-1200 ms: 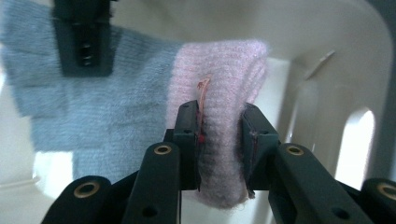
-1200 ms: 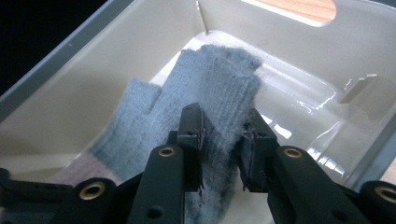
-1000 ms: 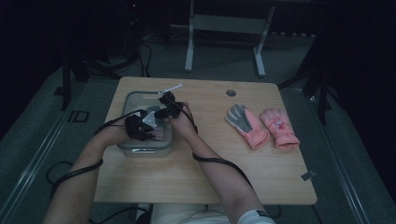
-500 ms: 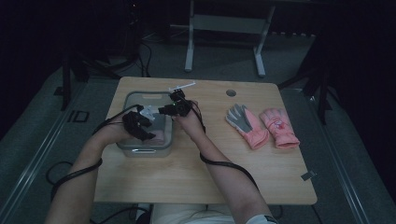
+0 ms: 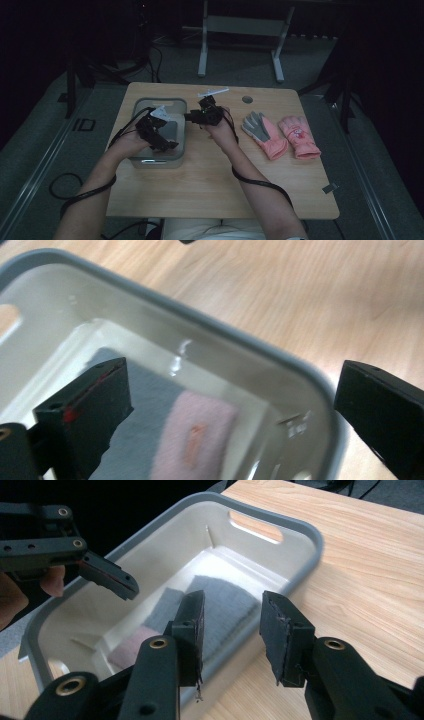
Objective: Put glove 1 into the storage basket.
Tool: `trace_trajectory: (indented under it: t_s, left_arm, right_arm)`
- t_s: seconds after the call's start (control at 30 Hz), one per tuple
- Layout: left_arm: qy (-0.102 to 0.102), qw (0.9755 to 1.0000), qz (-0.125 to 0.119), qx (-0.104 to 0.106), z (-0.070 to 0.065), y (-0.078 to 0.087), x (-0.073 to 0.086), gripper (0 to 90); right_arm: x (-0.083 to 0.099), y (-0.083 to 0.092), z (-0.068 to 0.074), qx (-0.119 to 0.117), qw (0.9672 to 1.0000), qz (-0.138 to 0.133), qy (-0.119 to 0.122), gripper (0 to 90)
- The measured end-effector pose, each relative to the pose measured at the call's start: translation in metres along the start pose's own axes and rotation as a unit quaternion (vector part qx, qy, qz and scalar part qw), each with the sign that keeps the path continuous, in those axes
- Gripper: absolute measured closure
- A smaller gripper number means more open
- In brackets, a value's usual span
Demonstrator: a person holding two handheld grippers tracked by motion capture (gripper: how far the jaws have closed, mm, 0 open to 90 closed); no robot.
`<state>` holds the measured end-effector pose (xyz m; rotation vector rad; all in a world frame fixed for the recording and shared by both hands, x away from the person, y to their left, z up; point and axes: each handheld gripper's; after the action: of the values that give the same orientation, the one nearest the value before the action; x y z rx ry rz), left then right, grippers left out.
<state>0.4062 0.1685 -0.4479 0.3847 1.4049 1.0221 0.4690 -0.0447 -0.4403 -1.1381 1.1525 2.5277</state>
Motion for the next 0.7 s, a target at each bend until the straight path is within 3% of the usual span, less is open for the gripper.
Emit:
trace_trajectory:
  t_s: [0.13,0.37,0.47,0.57,0.7]
  left_arm:
    - [-0.010,0.9997,-0.015,-0.016,-0.011,-0.004,-0.011,1.2]
    - [-0.027,0.9988,-0.038,-0.012,-0.036,-0.016,-0.036,1.2]
    - [-0.035,0.9980,-0.052,0.000,-0.048,-0.021,-0.045,1.2]
    - [-0.028,0.9967,-0.074,0.018,-0.058,-0.026,-0.052,1.2]
    - [-0.042,0.9961,-0.071,0.030,-0.069,-0.032,-0.057,1.2]
  right_arm:
    - [0.006,0.016,-0.010,0.007,0.9999,-0.005,0.006,61.5]
    - [0.015,0.047,-0.030,0.020,0.9992,-0.019,0.028,60.7]
    - [0.016,0.063,-0.041,0.027,0.9987,-0.030,0.031,61.7]
    - [0.019,0.079,-0.054,0.039,0.9980,-0.033,0.038,62.7]
    - [0.023,0.094,-0.069,0.049,0.9971,-0.036,0.045,63.1]
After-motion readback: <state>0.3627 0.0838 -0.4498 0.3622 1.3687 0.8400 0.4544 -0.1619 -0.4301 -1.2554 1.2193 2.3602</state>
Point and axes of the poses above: each handheld gripper's, and its own axes: y roughly backward along the jaws, x roughly out of its underside, z roughly to its left, and after that the axes turned 15 degrees about -y, right-handed
